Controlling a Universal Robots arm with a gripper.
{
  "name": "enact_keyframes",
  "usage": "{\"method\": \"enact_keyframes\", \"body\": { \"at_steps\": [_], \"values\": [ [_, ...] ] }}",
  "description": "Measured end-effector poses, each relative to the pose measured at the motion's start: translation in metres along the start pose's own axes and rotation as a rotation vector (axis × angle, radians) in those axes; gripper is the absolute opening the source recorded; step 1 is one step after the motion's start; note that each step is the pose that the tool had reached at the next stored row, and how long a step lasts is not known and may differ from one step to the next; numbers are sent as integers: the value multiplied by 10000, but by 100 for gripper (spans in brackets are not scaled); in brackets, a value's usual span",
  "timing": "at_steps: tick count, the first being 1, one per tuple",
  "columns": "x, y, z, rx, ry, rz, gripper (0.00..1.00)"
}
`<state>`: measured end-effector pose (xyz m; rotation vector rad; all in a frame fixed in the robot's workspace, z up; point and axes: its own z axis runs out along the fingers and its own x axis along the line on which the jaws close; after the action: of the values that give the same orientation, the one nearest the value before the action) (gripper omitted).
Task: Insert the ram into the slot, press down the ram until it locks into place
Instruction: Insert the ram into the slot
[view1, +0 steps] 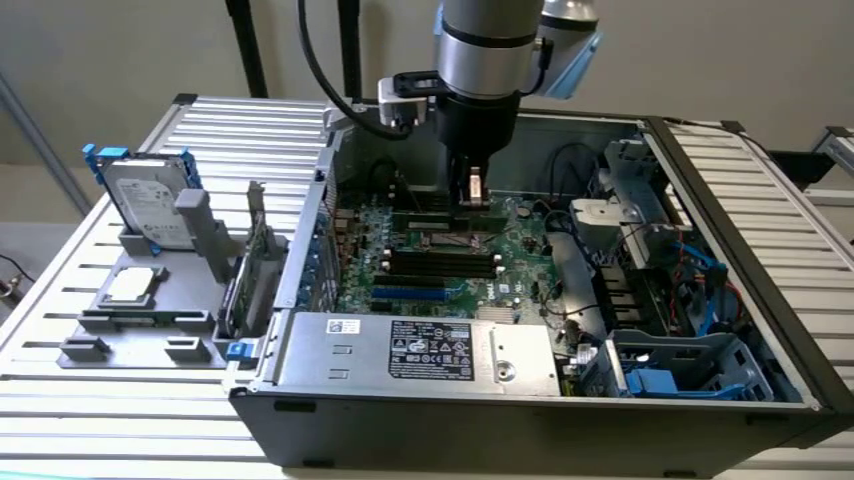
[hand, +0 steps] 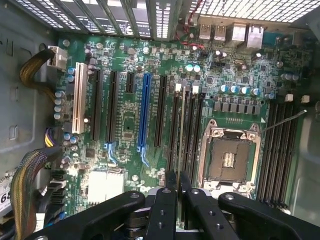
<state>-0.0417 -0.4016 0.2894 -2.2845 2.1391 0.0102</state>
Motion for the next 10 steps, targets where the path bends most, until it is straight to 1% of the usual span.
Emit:
{"method": "enact_keyframes", "body": {
  "at_steps": [10],
  "values": [
    [2,1,181,-3,42,0,13]
  ]
}}
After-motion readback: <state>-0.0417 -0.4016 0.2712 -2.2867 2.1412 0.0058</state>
